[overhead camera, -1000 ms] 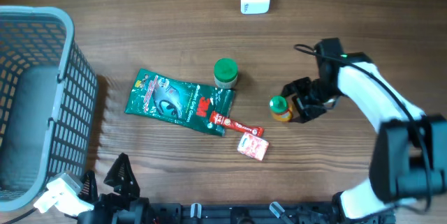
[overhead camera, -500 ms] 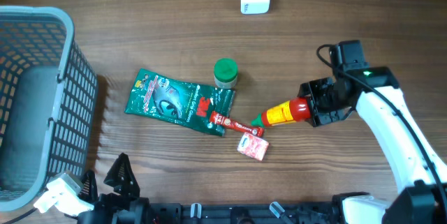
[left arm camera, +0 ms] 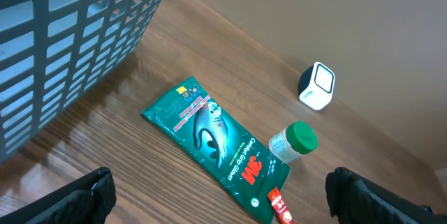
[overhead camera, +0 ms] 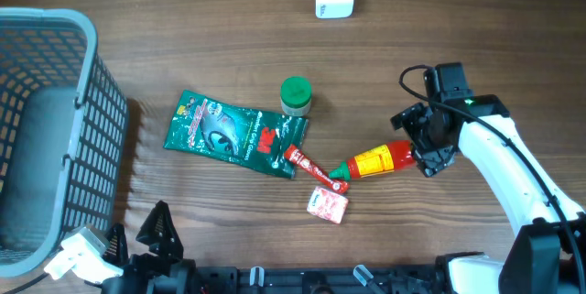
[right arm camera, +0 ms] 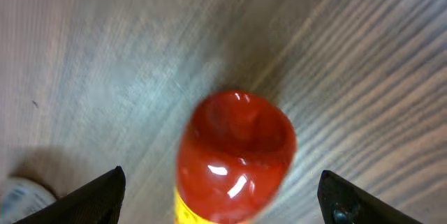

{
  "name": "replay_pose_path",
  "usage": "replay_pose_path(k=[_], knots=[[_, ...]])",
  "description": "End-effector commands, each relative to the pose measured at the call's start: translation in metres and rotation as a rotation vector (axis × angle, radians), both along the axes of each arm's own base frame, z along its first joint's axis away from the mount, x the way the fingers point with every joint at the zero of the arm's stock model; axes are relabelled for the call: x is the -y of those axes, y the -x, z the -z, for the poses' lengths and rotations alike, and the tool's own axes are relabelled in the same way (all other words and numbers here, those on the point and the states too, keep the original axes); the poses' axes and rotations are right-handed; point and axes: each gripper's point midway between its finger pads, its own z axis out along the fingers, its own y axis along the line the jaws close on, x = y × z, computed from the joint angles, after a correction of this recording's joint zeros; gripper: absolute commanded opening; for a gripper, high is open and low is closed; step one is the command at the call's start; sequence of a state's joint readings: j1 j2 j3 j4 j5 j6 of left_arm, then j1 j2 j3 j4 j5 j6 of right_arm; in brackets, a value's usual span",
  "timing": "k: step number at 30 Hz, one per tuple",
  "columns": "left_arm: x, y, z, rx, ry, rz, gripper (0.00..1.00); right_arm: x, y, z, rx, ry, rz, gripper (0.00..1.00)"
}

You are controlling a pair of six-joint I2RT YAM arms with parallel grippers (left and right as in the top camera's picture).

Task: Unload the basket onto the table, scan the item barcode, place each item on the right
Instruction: 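Lift the chili bottle with the right gripper and rotate it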

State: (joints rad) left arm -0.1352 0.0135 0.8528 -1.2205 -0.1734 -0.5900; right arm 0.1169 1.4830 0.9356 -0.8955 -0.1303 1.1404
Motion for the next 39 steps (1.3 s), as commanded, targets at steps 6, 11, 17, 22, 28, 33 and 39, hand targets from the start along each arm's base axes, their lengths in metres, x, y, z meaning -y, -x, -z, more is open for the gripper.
replay_pose_path(k=[6, 11, 17, 22, 28, 33, 39], knots=[[0.000, 0.001, -0.002, 0.014, 0.009, -0.005, 1.00, -0.026, 0.014, 0.024, -0.053, -0.036, -0.097, 0.89], [0.000, 0.001, -0.002, 0.014, 0.009, -0.005, 1.00, -0.021, 0.027, 0.064, -0.176, 0.006, -0.078, 0.80], [0.000, 0.001, -0.002, 0.014, 0.009, -0.005, 1.00, -0.018, 0.035, 0.078, -0.239, 0.026, -0.068, 0.58], [0.000, 0.001, -0.002, 0.014, 0.009, -0.005, 1.00, -0.021, 0.038, 0.058, -0.281, 0.007, -0.055, 0.56], [0.000, 0.001, -0.002, 0.014, 0.009, -0.005, 1.00, -0.059, 0.045, 0.013, -0.368, -0.223, 0.026, 0.57], [0.000, 0.001, -0.002, 0.014, 0.009, -0.005, 1.00, -0.107, 0.066, -0.027, -0.494, -0.580, 0.016, 0.55], [0.000, 0.001, -0.002, 0.014, 0.009, -0.005, 1.00, -0.124, 0.072, -0.049, -0.567, -0.726, 0.065, 0.57]])
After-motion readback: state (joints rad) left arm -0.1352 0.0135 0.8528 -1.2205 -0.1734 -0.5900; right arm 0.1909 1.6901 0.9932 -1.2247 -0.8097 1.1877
